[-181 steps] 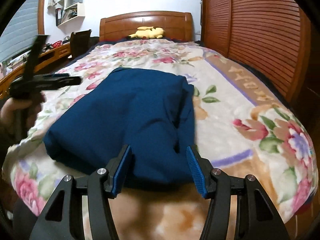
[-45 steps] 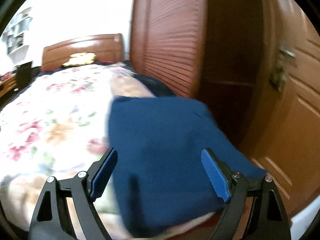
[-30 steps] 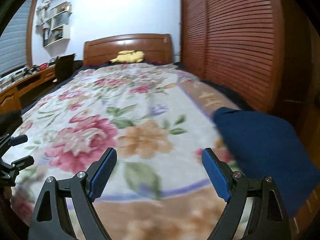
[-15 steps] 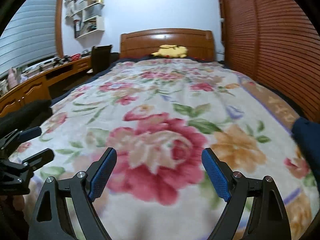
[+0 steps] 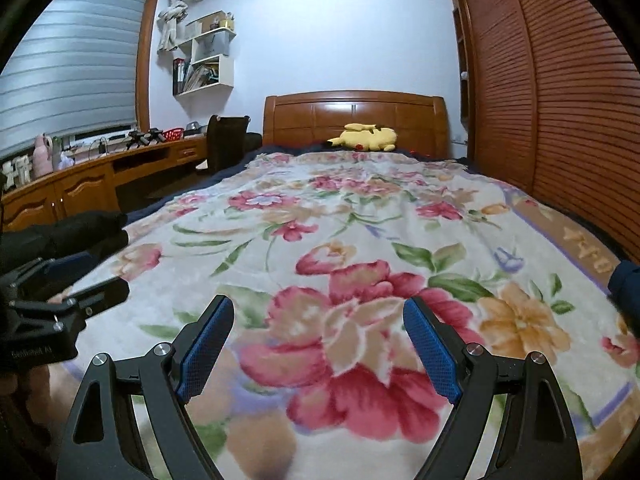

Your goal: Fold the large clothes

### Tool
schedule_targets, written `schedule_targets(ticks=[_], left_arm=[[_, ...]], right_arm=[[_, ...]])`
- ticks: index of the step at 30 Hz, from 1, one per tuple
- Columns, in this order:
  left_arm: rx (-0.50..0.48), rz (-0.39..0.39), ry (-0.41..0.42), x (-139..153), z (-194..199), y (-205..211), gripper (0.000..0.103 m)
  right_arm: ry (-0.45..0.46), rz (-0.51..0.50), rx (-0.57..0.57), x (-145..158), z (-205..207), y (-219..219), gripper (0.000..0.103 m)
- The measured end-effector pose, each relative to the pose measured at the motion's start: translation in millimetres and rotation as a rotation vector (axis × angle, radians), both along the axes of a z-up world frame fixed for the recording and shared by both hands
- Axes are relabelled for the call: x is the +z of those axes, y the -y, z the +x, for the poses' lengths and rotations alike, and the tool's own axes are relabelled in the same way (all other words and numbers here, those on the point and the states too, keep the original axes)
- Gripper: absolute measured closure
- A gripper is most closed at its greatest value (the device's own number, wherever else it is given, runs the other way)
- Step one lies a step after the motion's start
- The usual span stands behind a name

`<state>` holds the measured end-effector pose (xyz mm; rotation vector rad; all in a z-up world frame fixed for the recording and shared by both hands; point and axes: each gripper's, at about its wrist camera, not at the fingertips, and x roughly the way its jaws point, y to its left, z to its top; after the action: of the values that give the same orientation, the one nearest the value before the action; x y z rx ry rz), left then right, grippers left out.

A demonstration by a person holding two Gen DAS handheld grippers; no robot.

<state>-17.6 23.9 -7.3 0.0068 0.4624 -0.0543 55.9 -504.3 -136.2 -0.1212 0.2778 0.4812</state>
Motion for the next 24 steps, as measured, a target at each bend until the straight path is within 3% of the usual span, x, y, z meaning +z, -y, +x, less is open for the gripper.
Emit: schedule_targets(ticks=[24], left_arm=[[0.010, 0.006, 0.001, -5.4, -0.5, -4.0, 0.013]], right_arm=[[0.009, 0.024, -0.009, -4.0, 6.4, -4.7, 0.015]])
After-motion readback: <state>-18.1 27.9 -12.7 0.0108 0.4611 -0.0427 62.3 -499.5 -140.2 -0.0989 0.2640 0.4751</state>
